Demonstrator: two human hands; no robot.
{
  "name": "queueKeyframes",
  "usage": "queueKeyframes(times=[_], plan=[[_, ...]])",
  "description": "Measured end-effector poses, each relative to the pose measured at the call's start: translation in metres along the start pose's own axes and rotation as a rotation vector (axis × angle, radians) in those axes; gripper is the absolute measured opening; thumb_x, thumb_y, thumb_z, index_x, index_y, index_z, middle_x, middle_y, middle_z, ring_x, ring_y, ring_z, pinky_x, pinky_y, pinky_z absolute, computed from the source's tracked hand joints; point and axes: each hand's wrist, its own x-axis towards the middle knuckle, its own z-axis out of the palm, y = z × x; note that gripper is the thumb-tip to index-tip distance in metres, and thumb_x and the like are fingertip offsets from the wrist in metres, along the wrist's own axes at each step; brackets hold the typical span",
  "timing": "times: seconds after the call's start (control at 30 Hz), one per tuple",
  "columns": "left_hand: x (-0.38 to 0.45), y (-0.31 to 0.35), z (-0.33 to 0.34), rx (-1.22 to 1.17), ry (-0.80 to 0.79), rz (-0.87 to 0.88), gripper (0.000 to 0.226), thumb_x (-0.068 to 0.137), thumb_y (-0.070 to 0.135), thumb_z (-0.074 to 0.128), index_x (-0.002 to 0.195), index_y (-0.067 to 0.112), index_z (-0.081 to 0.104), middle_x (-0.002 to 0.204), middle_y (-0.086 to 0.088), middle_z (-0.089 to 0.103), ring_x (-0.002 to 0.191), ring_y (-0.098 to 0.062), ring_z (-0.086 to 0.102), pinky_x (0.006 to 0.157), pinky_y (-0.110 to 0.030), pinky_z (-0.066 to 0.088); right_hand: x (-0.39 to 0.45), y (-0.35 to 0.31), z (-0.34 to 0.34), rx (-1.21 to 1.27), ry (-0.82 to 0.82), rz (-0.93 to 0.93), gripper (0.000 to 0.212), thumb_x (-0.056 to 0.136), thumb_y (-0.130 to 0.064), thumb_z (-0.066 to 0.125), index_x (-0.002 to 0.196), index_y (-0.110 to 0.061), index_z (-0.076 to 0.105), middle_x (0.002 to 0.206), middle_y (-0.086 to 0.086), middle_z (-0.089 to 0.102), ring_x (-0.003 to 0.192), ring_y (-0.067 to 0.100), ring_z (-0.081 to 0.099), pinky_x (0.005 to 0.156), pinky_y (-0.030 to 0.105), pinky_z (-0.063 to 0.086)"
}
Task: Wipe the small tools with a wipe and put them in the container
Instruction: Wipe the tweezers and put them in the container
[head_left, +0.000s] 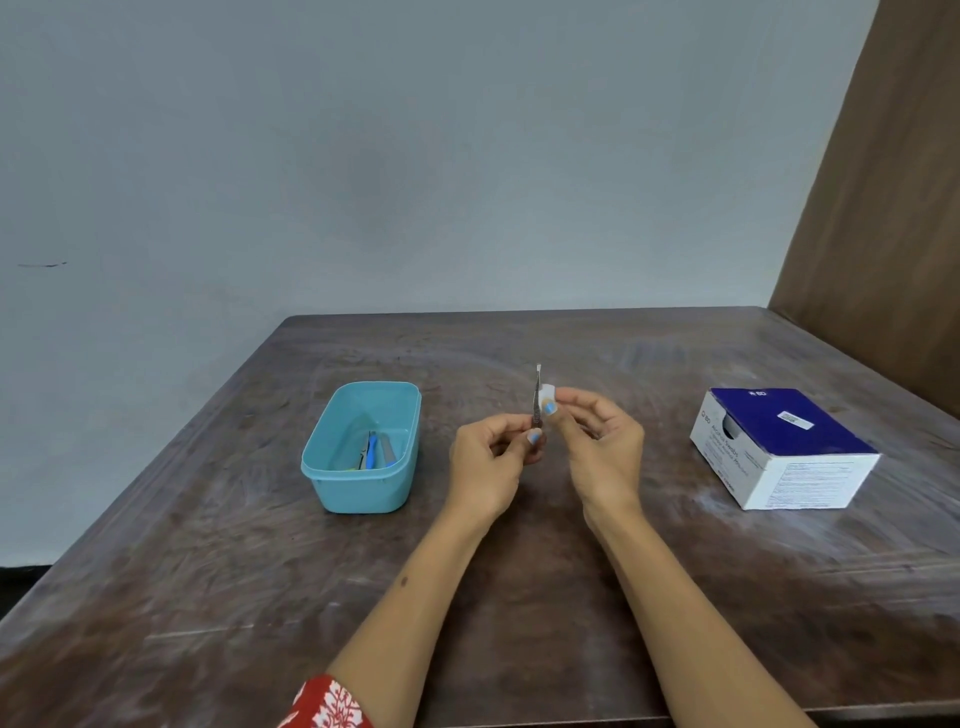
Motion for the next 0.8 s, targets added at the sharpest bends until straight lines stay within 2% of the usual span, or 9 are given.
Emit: queueKeyframes(times=[0.2, 0.33, 0.47, 0.53, 0.63, 0.67, 0.73, 0.77, 0.8], plan=[[0.0, -0.001, 0.0, -0.001, 0.013, 0.012, 0.018, 0.084, 0.001, 0.063, 0.101, 0.002, 0.069, 0.082, -0.007, 0.07, 0.07, -0.004, 0.068, 0.072, -0.021, 0.057, 0.0, 0.001, -0.001, 0.016, -0.04, 0.055, 0.013, 0.081, -0.012, 0.072, 0.089, -0.022, 0.074, 0.087, -0.002, 0.074, 0.087, 0.008, 0.069, 0.078, 0.024, 0.052], [0.001, -0.001, -0.001, 0.012, 0.011, 0.02, 0.02, 0.085, 0.003, 0.063, 0.105, 0.002, 0.068, 0.087, -0.007, 0.071, 0.074, -0.007, 0.069, 0.075, -0.024, 0.058, -0.005, -0.006, 0.003, 0.066, -0.082, 0.064, 0.01, 0.083, -0.011, 0.069, 0.088, -0.019, 0.072, 0.082, -0.004, 0.073, 0.079, 0.003, 0.068, 0.071, 0.016, 0.052], [0.002, -0.003, 0.0, 0.024, 0.009, 0.022, 0.02, 0.085, 0.003, 0.063, 0.104, 0.002, 0.069, 0.09, -0.012, 0.072, 0.077, -0.012, 0.07, 0.078, -0.03, 0.058, -0.005, -0.007, 0.002, 0.024, -0.079, 0.042, 0.013, 0.079, -0.012, 0.074, 0.086, -0.023, 0.072, 0.08, -0.001, 0.074, 0.079, 0.009, 0.069, 0.073, 0.021, 0.055], [0.001, -0.003, 0.001, 0.022, 0.018, 0.015, 0.019, 0.085, 0.002, 0.063, 0.104, 0.001, 0.069, 0.089, -0.013, 0.072, 0.076, -0.012, 0.069, 0.078, -0.029, 0.058, -0.004, -0.005, 0.001, -0.016, -0.058, 0.006, 0.016, 0.082, -0.011, 0.07, 0.085, -0.026, 0.072, 0.079, -0.005, 0.073, 0.077, 0.007, 0.068, 0.068, 0.018, 0.053], [0.001, -0.004, -0.001, 0.045, 0.034, 0.006, 0.019, 0.085, 0.003, 0.063, 0.104, 0.004, 0.069, 0.088, -0.009, 0.072, 0.078, -0.012, 0.07, 0.078, -0.028, 0.058, -0.007, -0.003, 0.001, -0.099, -0.045, -0.058, 0.024, 0.087, -0.011, 0.065, 0.08, -0.034, 0.07, 0.076, -0.012, 0.072, 0.077, 0.002, 0.068, 0.07, 0.017, 0.05], [0.001, -0.004, -0.001, 0.056, 0.04, 0.006, 0.019, 0.085, 0.004, 0.063, 0.104, 0.004, 0.069, 0.087, -0.007, 0.072, 0.078, -0.012, 0.07, 0.078, -0.028, 0.058, -0.008, -0.003, 0.002, -0.114, -0.048, -0.073, 0.023, 0.088, -0.013, 0.064, 0.079, -0.033, 0.07, 0.075, -0.009, 0.072, 0.075, 0.006, 0.069, 0.07, 0.02, 0.051], [0.0, -0.003, -0.002, 0.056, 0.062, 0.0, 0.018, 0.085, 0.003, 0.064, 0.102, 0.003, 0.069, 0.084, -0.008, 0.071, 0.074, -0.013, 0.069, 0.078, -0.03, 0.058, -0.01, -0.003, 0.003, -0.145, -0.054, -0.084, 0.02, 0.091, -0.02, 0.06, 0.078, -0.023, 0.074, 0.075, 0.008, 0.073, 0.074, 0.024, 0.069, 0.066, 0.03, 0.052], [0.0, -0.002, -0.001, 0.057, 0.073, -0.001, 0.018, 0.084, 0.002, 0.064, 0.101, 0.002, 0.07, 0.082, -0.008, 0.071, 0.072, -0.012, 0.068, 0.078, -0.03, 0.057, -0.01, -0.003, 0.003, -0.153, -0.05, -0.088, 0.025, 0.093, -0.024, 0.057, 0.078, -0.017, 0.075, 0.076, 0.013, 0.073, 0.076, 0.027, 0.069, 0.067, 0.033, 0.053], [0.0, -0.002, -0.001, 0.061, 0.081, -0.004, 0.018, 0.084, 0.002, 0.064, 0.101, 0.002, 0.07, 0.082, -0.008, 0.07, 0.071, -0.012, 0.067, 0.078, -0.03, 0.057, -0.009, -0.003, 0.003, -0.145, -0.045, -0.083, 0.026, 0.094, -0.024, 0.055, 0.078, -0.017, 0.075, 0.075, 0.013, 0.073, 0.075, 0.022, 0.069, 0.068, 0.028, 0.053]])
